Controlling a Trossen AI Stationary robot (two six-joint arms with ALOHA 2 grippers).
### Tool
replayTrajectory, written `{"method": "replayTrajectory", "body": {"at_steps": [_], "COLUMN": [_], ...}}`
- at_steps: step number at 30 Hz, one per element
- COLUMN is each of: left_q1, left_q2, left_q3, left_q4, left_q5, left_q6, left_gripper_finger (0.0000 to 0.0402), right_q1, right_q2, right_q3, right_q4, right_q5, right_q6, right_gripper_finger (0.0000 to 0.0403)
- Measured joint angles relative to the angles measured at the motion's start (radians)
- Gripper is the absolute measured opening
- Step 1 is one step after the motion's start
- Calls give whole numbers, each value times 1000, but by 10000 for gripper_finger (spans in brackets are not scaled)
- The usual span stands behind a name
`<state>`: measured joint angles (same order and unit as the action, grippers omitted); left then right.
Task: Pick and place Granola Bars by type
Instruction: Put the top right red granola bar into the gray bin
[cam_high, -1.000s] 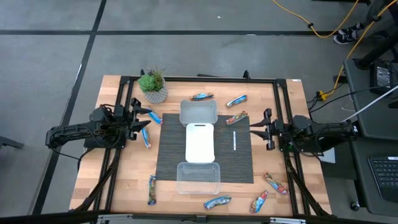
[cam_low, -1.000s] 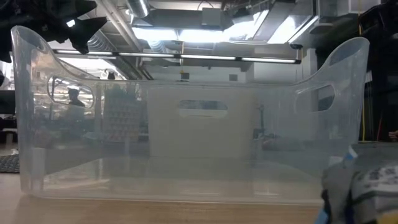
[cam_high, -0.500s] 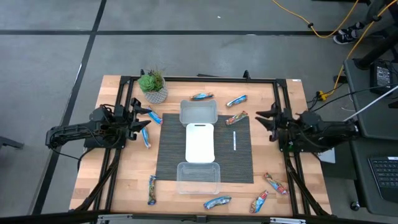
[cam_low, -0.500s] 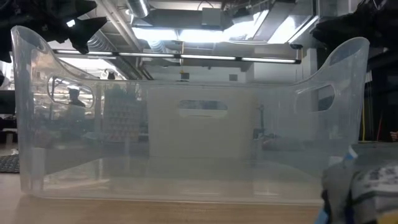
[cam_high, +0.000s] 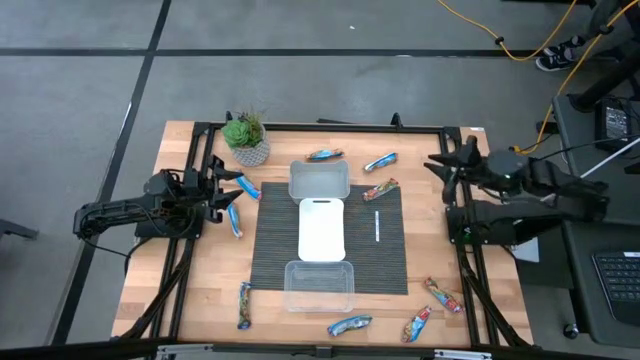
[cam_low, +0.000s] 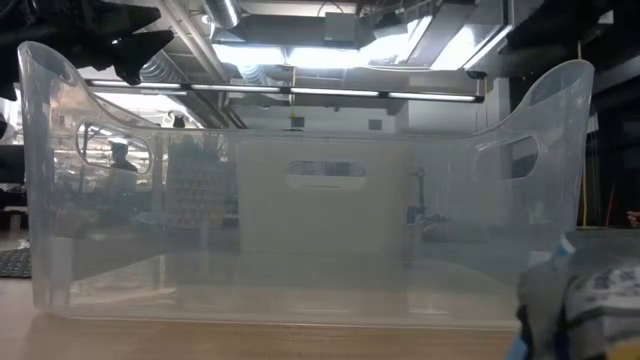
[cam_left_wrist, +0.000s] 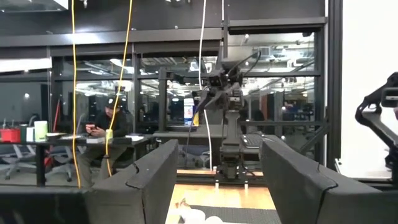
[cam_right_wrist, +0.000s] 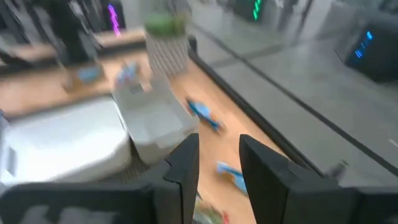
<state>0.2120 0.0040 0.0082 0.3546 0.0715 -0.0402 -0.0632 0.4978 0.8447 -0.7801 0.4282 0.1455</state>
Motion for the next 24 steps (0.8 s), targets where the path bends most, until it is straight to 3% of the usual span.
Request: {"method": "replayTrajectory", "body": {"at_steps": [7,14,18,24], "left_q1": [0,0,0,0], "left_q2": [0,0,0,0], "left_q3": [0,0,0,0], "left_q4": [0,0,0,0], "left_q5": [0,0,0,0], "left_q6": [2,2,2,0], "left_gripper_finger": [219,217,219,217], "right_q1": [-62,-164,-218,-254], "right_q2": [148,348,462,579], "right_q3": [34,35,34,35], "right_q4": [-43,-41,-30,-30], "right_q5": [-90,-280,-401,-464], "right_q6": [-38,-130,-160,-233], "right_gripper_finger": [118,125,169,270]}}
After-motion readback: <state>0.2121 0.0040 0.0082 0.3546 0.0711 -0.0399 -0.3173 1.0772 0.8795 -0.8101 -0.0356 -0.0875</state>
